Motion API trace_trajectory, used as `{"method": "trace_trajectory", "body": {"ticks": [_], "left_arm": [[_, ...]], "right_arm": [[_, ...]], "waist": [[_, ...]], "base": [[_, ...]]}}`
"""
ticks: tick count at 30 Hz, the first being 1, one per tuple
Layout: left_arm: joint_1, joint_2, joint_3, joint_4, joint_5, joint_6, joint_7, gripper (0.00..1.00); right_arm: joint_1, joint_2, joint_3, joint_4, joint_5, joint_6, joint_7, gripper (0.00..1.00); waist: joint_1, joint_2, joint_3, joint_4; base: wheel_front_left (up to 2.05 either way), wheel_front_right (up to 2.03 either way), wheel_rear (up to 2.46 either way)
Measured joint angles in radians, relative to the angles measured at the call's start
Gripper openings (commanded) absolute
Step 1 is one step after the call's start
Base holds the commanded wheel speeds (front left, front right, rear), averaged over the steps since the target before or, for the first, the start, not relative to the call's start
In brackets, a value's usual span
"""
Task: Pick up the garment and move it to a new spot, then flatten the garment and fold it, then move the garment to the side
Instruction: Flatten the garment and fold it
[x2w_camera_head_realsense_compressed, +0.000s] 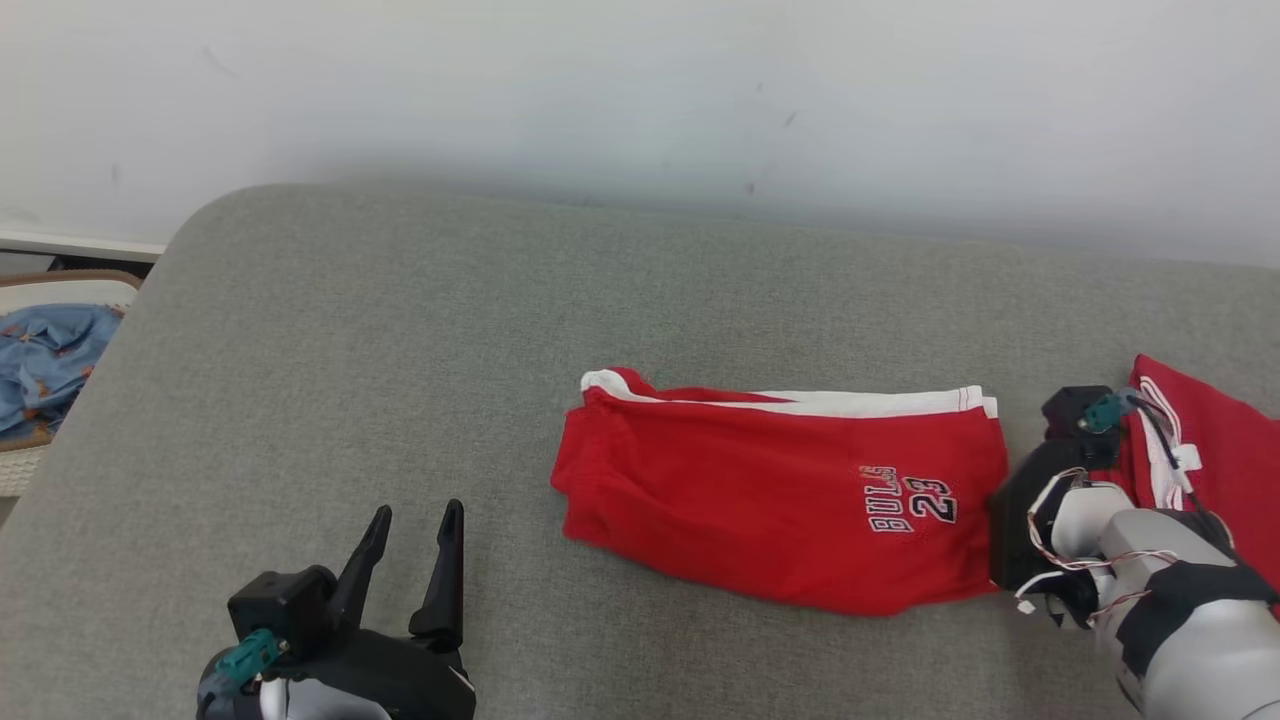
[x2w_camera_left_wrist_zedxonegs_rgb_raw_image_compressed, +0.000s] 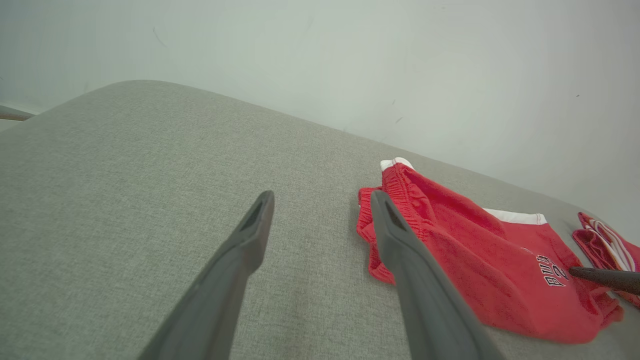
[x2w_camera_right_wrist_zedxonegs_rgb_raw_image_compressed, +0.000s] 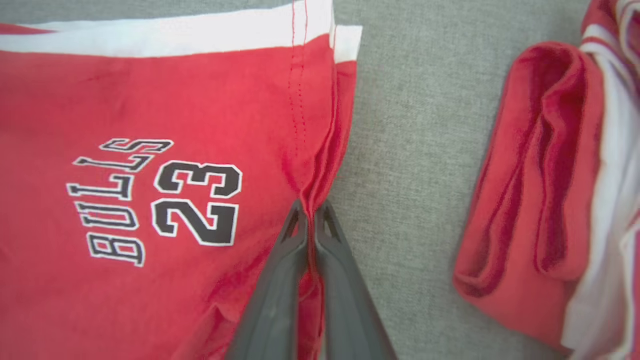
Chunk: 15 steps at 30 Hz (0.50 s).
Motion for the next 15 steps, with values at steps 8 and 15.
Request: {"method": "trace_trajectory", "body": {"ticks": [8, 15], "left_arm": [[0.004, 0.007, 0.009, 0.0, -0.001, 0.0, -0.001, 1.0], [0.004, 0.006, 0.004, 0.001, -0.001, 0.0, -0.001, 1.0]], "right_arm": [[-0.009, -0.05, -0.009, 0.013, 0.0, 0.003, -0.027, 0.0], [-0.015, -0.03, -0.037, -0.014, 0.029, 0.022, -0.063, 0.0]], "waist": [[0.0, 0.0, -0.008, -0.03], [0.0, 0.0, -0.008, -0.045]], "base": [[0.0, 0.0, 0.0], [0.0, 0.0, 0.0]]}}
